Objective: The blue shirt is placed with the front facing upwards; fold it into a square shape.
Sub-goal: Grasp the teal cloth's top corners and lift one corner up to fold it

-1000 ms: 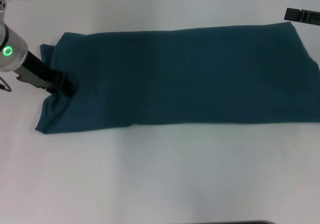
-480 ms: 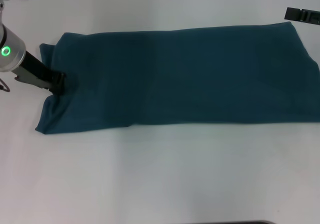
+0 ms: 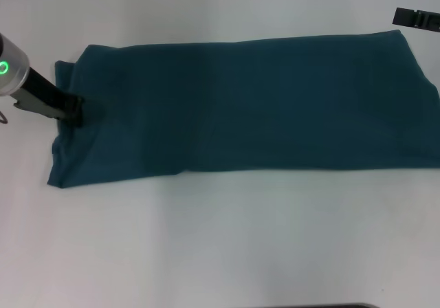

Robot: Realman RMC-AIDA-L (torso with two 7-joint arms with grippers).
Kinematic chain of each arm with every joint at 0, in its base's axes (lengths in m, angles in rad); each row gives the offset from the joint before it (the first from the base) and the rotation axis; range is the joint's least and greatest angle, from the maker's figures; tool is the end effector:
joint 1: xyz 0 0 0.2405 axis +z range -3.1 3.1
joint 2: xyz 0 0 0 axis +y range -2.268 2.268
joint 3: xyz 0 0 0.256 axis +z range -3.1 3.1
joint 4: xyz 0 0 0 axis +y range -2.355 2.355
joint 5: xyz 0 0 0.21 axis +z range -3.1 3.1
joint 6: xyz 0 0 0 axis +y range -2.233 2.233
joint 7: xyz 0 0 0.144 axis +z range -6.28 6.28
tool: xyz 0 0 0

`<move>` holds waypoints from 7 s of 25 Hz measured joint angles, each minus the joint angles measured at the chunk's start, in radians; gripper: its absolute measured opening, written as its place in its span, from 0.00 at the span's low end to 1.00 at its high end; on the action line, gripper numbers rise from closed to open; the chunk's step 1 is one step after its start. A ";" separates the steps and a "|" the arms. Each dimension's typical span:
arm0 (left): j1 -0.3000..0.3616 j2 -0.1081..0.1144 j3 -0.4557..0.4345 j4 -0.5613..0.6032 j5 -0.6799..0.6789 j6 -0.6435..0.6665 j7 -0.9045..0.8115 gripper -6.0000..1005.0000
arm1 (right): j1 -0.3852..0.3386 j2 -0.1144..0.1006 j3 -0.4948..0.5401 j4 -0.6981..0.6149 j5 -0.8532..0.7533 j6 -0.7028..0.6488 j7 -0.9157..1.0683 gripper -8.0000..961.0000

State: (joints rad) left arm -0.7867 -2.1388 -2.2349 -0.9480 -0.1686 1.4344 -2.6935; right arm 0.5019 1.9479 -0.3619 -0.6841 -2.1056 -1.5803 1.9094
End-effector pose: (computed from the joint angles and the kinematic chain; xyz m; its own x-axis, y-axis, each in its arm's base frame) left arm -0.2487 0.3867 0.0077 0.3536 0.9349 -0.0300 0.7597 -0.3058 -0.5739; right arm 0.3182 0.3371 0.0940 0.3699 -0.6510 -0.6628 -0.8853 -0.4633 -0.0391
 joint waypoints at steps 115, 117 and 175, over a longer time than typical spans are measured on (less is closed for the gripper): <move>-0.025 -0.005 0.037 -0.040 0.002 0.031 -0.025 0.01 | 0.000 -0.008 0.000 -0.002 0.009 -0.002 -0.001 0.70; -0.025 -0.003 0.033 -0.047 0.002 0.038 -0.027 0.01 | 0.000 -0.008 0.000 -0.002 0.011 -0.002 -0.003 0.70; -0.045 -0.003 -0.051 0.050 0.066 -0.017 -0.110 0.76 | 0.004 -0.020 0.000 -0.002 0.013 -0.008 -0.007 0.70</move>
State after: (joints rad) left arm -0.8317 -2.1414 -2.2859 -0.8981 -0.1028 1.4172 -2.8038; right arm 0.5063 1.9280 -0.3620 -0.6857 -2.0923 -1.5880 1.9020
